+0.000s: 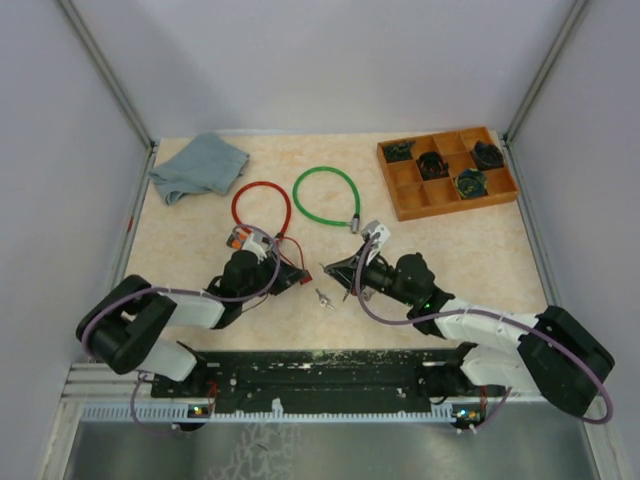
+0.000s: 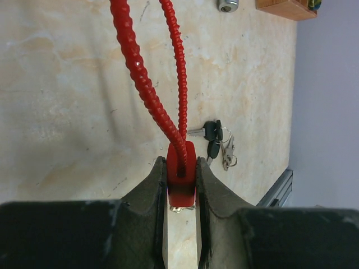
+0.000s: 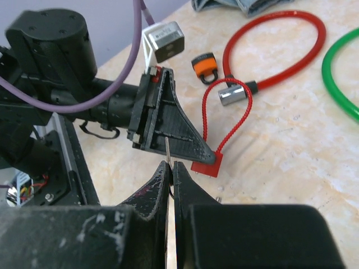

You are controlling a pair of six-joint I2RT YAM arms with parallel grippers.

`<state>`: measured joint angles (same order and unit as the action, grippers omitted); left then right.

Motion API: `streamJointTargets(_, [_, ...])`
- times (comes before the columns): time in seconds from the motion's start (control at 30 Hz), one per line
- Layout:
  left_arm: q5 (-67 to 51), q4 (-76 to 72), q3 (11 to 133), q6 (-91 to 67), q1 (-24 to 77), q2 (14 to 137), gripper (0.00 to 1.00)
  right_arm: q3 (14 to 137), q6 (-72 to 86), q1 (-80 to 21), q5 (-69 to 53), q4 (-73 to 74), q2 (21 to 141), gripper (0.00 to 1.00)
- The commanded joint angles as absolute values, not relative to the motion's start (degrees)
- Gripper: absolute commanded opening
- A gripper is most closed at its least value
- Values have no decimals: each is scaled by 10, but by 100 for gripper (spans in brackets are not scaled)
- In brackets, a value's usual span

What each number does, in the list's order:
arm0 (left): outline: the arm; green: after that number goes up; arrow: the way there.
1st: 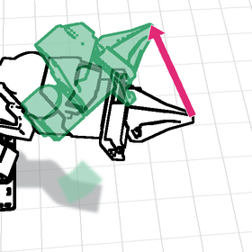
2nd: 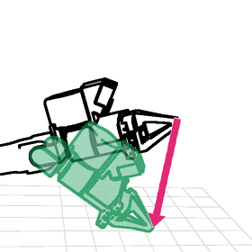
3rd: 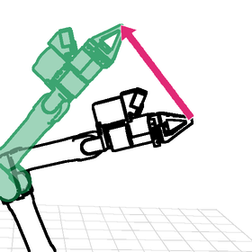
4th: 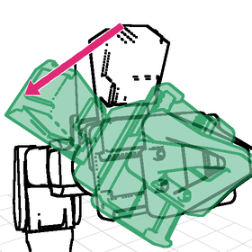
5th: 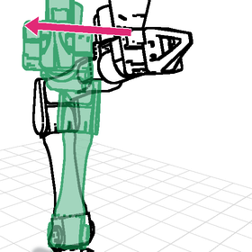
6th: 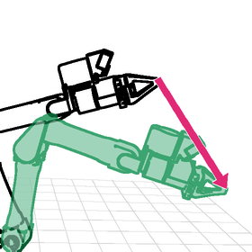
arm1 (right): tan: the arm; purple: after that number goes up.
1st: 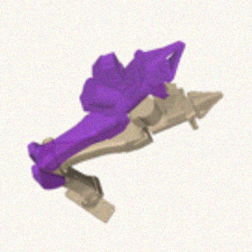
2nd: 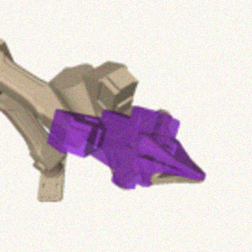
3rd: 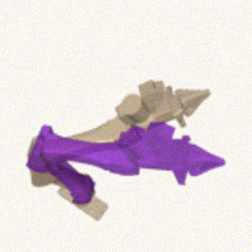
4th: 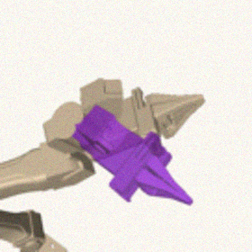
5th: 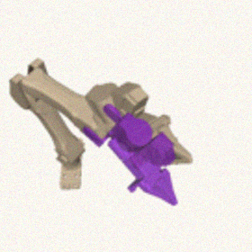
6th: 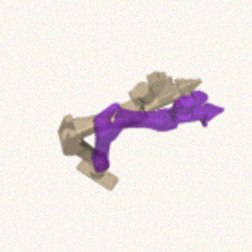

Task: Unlock with the key
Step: Place the lock at the center of the board.

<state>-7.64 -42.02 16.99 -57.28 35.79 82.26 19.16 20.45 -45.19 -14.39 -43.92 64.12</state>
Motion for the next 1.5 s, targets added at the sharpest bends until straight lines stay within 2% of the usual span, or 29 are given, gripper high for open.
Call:
streamJointTargets(0.0, [-85, -475, 167, -598, 357, 843, 0, 217, 185, -450, -140, -451, 663, 0])
streamJointTargets(0.1, [-85, -459, 166, -599, 357, 850, 0, 217, 186, -450, -143, -450, 667, 0])
streamJointTargets(0.5, [-77, -415, 129, -584, 357, 823, 38, 213, 205, -450, -143, -453, 670, 0])
streamJointTargets(0.73, [-41, -330, 108, -560, 357, 732, 58, 206, 242, -450, -144, -478, 662, 0])
streamJointTargets(0.93, [-8, -279, 99, -504, 357, 591, 72, 210, 339, -450, -92, -523, 668, 0])
streamJointTargets(1.1, [-66, -356, 108, -441, 357, 547, 75, 216, 415, -450, -38, -559, 674, 0])
streamJointTargets(1.37, [-156, -586, 102, -355, 373, 585, 77, 242, 441, -460, -5, -566, 659, 0])
streamJointTargets(1.47, [-176, -597, 129, -304, 396, 608, 77, 249, 442, -466, -5, -570, 660, 0])
